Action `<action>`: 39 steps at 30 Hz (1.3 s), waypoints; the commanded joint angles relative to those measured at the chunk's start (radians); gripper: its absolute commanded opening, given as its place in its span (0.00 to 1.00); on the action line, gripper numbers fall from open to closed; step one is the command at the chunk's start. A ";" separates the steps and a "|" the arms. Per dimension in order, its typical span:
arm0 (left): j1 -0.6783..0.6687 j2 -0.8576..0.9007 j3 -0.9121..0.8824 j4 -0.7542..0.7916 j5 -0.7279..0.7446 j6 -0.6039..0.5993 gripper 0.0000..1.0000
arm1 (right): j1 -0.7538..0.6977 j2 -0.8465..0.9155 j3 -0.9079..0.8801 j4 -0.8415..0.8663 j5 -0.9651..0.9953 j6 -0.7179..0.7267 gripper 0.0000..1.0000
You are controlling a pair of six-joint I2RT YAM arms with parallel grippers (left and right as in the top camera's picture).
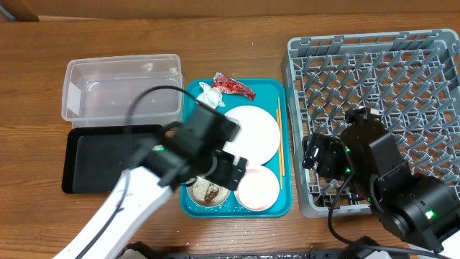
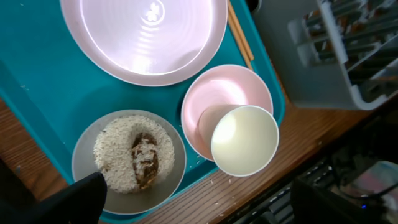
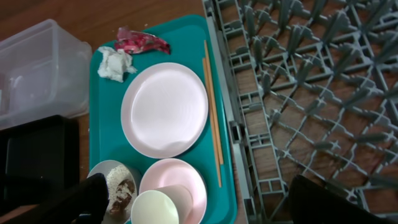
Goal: Sort waste into correct bins and load items into the dishwasher
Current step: 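Move the left gripper to the white paper cup on the teal tray and grasp it, then lift the cup and hand it from the left gripper to the right gripper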
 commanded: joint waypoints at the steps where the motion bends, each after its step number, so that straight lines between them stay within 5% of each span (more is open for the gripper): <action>1: -0.082 0.088 -0.010 0.016 -0.085 -0.073 0.92 | -0.018 -0.003 0.017 -0.017 0.025 0.064 0.95; 4: -0.124 0.176 -0.010 0.042 -0.089 -0.102 0.92 | -0.021 0.003 0.017 -0.017 0.032 0.063 0.96; 10: -0.140 0.297 -0.010 0.071 -0.072 -0.109 0.68 | -0.021 0.014 0.017 -0.018 0.032 0.063 0.97; 16: -0.140 0.355 -0.013 0.079 -0.073 -0.090 0.57 | -0.021 0.020 0.017 -0.017 0.034 0.063 0.97; 24: -0.137 0.377 -0.021 0.098 -0.062 -0.090 0.05 | -0.021 0.020 0.017 -0.018 0.043 0.063 0.97; 33: -0.019 0.274 0.047 -0.008 0.031 -0.058 0.04 | -0.021 0.020 0.017 -0.015 0.043 0.063 1.00; 39: 0.244 0.100 0.088 0.000 0.289 0.035 0.04 | -0.018 0.020 0.017 0.026 0.003 0.020 1.00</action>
